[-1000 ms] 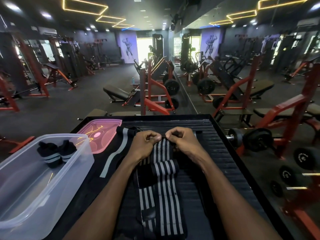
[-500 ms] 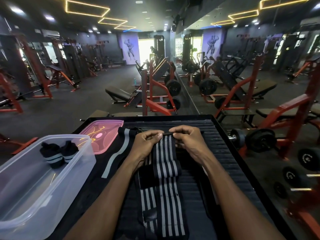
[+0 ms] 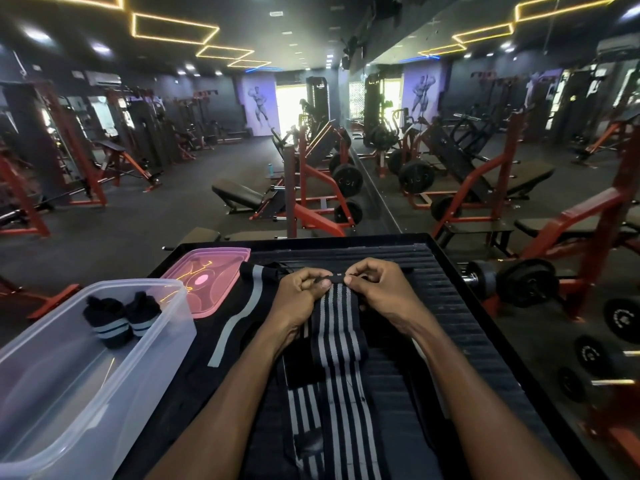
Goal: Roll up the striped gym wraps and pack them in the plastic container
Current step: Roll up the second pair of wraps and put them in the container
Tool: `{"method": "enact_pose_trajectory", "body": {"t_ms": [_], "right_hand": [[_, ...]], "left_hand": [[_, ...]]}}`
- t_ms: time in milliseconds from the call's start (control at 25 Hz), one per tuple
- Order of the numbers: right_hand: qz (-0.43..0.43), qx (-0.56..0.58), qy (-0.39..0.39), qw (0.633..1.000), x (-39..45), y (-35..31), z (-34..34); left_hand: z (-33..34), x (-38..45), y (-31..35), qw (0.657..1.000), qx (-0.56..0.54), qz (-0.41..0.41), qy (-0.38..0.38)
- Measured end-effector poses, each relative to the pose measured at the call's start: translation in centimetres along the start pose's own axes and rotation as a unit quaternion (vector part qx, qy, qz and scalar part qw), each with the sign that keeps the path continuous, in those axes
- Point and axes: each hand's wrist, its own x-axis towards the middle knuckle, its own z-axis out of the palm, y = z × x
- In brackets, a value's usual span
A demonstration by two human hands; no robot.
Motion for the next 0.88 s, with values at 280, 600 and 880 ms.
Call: {"method": "enact_pose_trajectory", "body": {"t_ms": [280, 600, 880], "right_hand": [[-0.001, 0.063, 0.015, 0.998, 0.05, 0.08, 0.51], [0.031, 0.106, 0.010, 0.994, 0.02, 0.34, 0.34], [0.017, 0.107, 0.033, 0.994, 0.07, 0.49, 0.56]], "left_hand": [[0.11, -0.32, 0.04, 0.998, -0.060, 0.009, -0.012], [0.51, -0.49, 0.15, 0.999, -0.045, 0.017, -0.008], [0.12, -0.48, 0.13, 0.998, -0.058, -0.001, -0.017]]}}
